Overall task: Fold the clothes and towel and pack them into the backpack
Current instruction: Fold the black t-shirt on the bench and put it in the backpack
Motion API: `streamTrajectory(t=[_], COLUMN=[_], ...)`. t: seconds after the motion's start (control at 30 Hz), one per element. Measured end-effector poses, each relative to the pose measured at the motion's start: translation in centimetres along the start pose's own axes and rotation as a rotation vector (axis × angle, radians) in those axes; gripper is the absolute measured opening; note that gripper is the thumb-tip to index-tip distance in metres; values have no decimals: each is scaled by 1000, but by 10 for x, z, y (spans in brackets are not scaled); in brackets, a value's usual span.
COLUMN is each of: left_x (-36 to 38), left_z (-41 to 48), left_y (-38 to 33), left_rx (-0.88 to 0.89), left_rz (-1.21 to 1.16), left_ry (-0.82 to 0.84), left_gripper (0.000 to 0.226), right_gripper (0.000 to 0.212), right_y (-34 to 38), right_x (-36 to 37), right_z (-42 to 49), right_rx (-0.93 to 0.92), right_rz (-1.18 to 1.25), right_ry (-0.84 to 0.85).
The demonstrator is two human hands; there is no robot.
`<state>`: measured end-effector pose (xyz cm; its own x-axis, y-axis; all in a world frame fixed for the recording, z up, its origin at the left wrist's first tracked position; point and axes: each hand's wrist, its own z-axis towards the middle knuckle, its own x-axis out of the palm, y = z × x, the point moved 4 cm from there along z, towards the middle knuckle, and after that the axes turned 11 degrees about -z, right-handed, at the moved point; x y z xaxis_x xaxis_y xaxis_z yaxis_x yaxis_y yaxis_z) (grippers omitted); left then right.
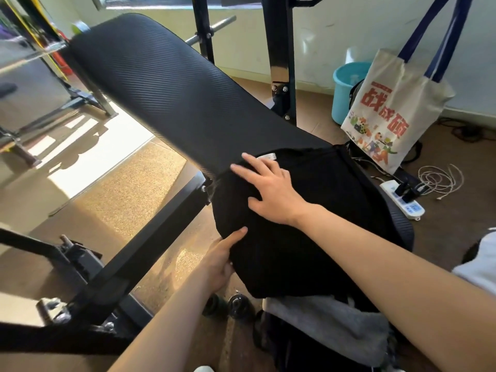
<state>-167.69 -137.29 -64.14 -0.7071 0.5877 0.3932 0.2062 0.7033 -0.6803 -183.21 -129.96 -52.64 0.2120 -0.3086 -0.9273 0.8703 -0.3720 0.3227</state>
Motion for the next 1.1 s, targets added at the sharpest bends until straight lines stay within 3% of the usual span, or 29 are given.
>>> streamTrajectory(t=[0.07,0.2,0.3,0.47,0.6,0.8,0.97,1.03,1.1], left_x=[0,14,26,29,22,24,41,47,53], left_z=[0,-1,-1,-6,-18,-45,-65,-69,-73], left_y=[-2,-4,-1,11,8,-14,-20,-21,-21], left_rx=[16,35,34,-35,37,225,266,273,275], left_rz=[-14,-41,-69,48,182,264,164,138,119], left_ry=[-1,85,188,218,147,81,77,59,32], left_gripper=[78,69,60,77,94,104,77,55,55], right_gripper=[86,75,78,78,78,80,77,88,106], right_y=[-6,-36,-60,-84,-86,-85,-20,17,50], right_x=[-5,-13,2,23,26,29,2,-3,1], right_z=[-2,-46,-101,-142,-139,-142,-159,-179,-202], right_rx=[48,168,268,384,414,448,427,360,326], right_rz=[36,56,-58,-119,-66,-134,-39,28,49], right_ry=[3,-90,54,262,259,217,-99,-82,31])
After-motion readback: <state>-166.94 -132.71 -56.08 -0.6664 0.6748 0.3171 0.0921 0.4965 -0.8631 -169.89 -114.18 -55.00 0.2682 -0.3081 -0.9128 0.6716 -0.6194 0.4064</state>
